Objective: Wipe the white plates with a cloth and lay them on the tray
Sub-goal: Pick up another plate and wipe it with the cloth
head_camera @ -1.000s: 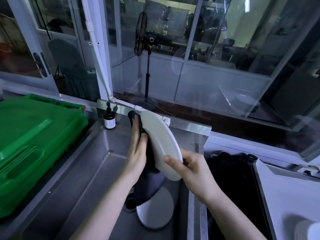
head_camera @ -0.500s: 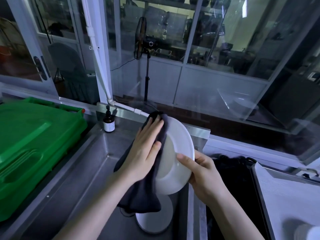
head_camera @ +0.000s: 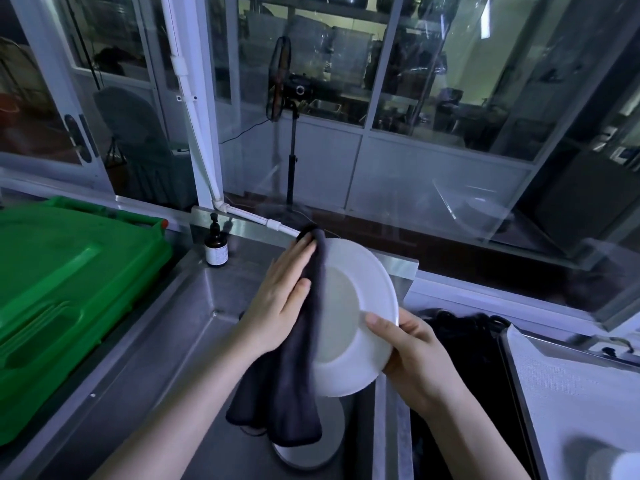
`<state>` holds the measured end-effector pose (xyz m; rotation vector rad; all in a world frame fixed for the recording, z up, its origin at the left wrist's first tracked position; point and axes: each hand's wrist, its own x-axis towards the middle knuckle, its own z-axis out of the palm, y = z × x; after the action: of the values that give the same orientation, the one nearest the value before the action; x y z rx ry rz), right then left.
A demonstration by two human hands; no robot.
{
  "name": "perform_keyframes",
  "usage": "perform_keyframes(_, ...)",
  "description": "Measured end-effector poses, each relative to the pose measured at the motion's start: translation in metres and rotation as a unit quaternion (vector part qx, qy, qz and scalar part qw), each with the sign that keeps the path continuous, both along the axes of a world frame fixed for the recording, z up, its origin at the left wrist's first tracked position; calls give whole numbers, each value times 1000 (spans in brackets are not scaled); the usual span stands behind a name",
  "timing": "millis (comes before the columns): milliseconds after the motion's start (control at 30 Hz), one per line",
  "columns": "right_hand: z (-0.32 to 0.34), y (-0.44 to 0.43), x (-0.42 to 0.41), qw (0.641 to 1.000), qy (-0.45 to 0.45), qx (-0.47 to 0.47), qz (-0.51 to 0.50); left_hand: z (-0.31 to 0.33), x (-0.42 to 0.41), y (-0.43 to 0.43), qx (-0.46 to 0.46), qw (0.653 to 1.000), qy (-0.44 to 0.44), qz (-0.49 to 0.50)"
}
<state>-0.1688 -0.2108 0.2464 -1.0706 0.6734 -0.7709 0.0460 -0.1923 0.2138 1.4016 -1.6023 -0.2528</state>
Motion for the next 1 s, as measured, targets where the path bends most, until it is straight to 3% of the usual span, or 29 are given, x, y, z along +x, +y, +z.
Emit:
perform_keyframes(133,-2,-5,-8,998,-45,42,-27,-5,-6,16,9,996,85,11)
perform_keyframes(267,-4,-13,-9,991,-103,68,-48,-12,-21,31,-19,994,104,40)
perform_keyframes(333,-4,-16,-4,986,-133,80,-59,-17,-35,36,-51,996,48,57)
perform_keyframes(467,-4,-13,16,979,-155,112,-71,-32,-72,38,-58,982,-161,78)
perform_keyframes(533,-6,-12,21,975,-162,131,-77,-33,-79,34,-48,974,-205,88)
perform_keyframes(633,1,-15,18,977,-156,120,-83,-31,-69,28,-58,975,-193,90)
perform_keyframes(767,12,-23,10,975,-164,107,-101,-31,-54,26,-63,991,-68,99)
perform_keyframes(1000,-1,-9,28,971,-161,134,-116,-18,-81,24,-41,969,-231,80)
